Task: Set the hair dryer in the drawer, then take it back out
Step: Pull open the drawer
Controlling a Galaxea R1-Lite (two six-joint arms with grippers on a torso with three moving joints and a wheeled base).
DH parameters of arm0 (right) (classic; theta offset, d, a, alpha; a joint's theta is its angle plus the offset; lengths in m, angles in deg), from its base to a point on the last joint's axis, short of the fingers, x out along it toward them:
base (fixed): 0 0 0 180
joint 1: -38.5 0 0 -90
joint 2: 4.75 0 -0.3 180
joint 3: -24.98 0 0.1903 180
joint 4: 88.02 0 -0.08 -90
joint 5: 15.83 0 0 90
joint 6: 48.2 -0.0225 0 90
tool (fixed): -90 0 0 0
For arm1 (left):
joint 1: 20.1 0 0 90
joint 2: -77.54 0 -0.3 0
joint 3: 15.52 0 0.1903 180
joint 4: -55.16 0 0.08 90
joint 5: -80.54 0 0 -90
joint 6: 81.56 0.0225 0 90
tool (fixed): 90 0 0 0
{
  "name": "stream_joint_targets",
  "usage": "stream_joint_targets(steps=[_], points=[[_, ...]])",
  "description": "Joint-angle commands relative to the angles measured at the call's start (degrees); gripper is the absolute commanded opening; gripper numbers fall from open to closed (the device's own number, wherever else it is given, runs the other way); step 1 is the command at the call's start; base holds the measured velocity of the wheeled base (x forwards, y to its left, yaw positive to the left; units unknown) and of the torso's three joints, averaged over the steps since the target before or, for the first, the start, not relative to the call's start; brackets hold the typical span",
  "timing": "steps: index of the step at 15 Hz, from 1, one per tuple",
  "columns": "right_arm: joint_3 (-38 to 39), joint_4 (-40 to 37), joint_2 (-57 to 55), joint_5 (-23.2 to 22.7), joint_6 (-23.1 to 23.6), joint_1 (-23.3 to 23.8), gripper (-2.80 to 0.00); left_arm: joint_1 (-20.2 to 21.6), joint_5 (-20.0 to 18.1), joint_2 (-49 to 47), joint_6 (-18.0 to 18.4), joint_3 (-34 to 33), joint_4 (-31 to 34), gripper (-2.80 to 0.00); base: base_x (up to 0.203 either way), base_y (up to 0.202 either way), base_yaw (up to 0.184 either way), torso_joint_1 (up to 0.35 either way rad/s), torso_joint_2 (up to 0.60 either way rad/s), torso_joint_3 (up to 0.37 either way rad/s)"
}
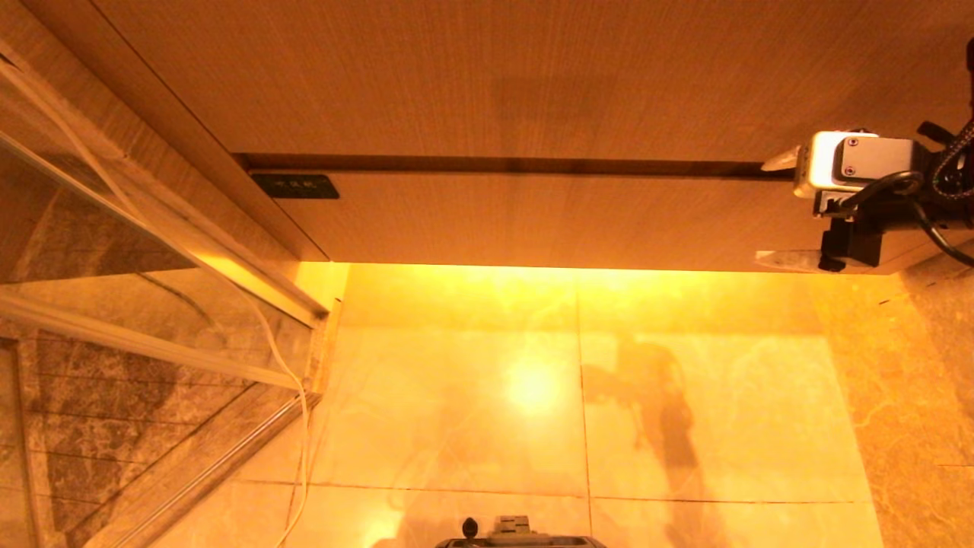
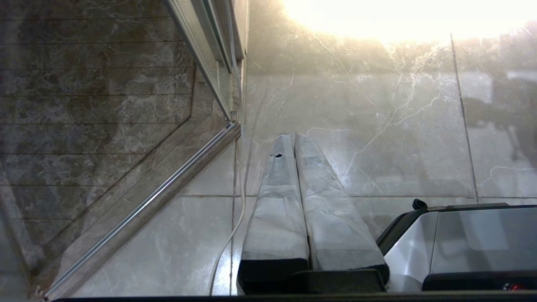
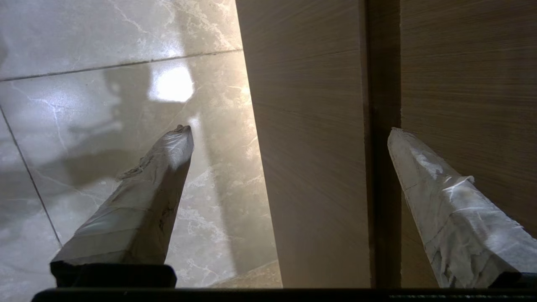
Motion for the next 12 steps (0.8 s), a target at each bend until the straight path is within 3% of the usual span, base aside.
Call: stream_joint_targets(steps=[1, 7, 12], points=[[0.1, -0.1, -1.0, -0.1, 0.4, 0.1, 0.00, 0.0, 0.0, 0.0, 0.0, -0.1, 0.0, -2.80, 0.000, 0.000, 0.000, 0.000, 0.00, 0.000], [-1.1, 1.3, -5.7, -0.4, 0.8, -0.1, 0.00, 0.0, 0.0, 0.0, 0.0, -0.1, 0.0, -2.80, 0.000, 0.000, 0.000, 0.000, 0.00, 0.000], [-2.8, 7.0, -9.3, -0.4, 0.2, -0.3, 0.00, 0.0, 0.0, 0.0, 0.0, -0.1, 0.0, -2.80, 0.000, 0.000, 0.000, 0.000, 0.00, 0.000]])
